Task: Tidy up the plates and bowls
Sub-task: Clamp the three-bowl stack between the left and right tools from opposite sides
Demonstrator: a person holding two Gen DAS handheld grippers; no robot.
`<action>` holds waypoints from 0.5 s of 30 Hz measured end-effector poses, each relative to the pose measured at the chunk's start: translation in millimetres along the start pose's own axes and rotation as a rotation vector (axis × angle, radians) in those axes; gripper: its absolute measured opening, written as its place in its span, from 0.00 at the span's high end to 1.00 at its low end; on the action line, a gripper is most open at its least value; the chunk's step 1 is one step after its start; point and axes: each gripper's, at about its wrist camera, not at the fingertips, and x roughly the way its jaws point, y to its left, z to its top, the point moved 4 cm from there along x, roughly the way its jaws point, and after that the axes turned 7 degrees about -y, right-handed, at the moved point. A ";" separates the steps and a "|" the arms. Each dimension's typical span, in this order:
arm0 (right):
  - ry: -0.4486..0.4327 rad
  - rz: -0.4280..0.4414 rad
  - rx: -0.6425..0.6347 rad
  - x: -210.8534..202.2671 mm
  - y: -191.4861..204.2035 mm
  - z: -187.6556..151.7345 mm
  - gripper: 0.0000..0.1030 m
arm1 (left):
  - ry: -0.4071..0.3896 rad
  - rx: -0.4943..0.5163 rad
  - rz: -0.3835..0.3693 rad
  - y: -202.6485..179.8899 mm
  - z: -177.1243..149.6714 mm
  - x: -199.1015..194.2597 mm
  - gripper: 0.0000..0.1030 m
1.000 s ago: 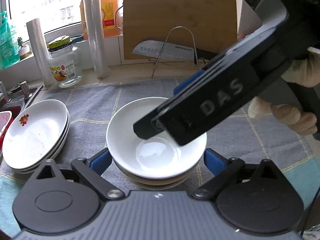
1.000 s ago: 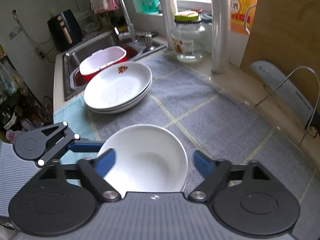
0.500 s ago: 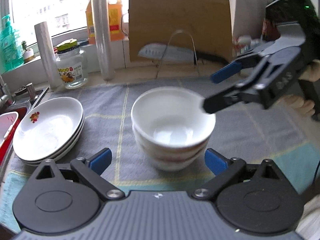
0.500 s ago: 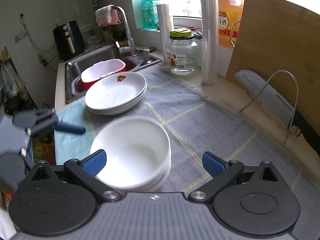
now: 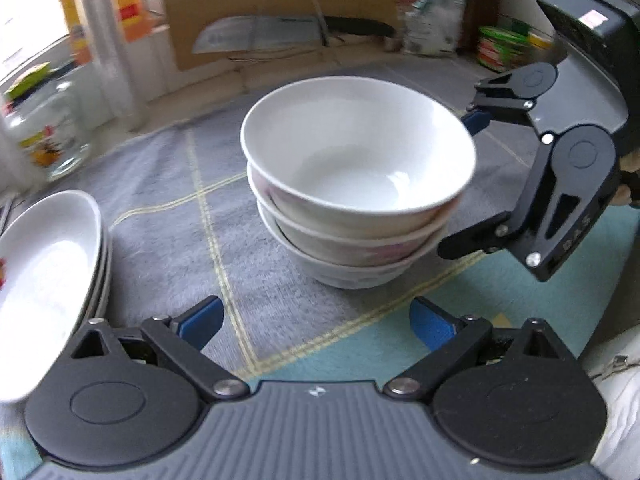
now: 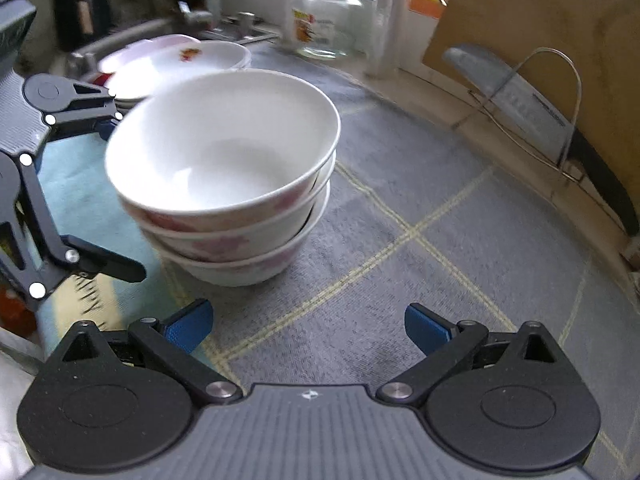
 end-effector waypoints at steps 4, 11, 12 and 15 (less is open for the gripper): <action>0.029 -0.063 0.028 7.2 7.9 0.8 0.00 | -0.004 0.076 -0.109 11.5 -2.8 10.0 0.04; 0.035 -0.082 0.054 7.5 14.8 -0.9 0.00 | -0.006 0.163 -0.227 13.8 -6.3 16.1 0.03; 0.040 -0.069 0.048 8.3 16.7 1.2 0.00 | -0.005 0.172 -0.237 13.3 -6.1 16.9 0.01; 0.040 -0.033 0.013 8.5 24.1 2.2 0.00 | -0.010 0.193 -0.252 12.5 -5.5 19.3 0.01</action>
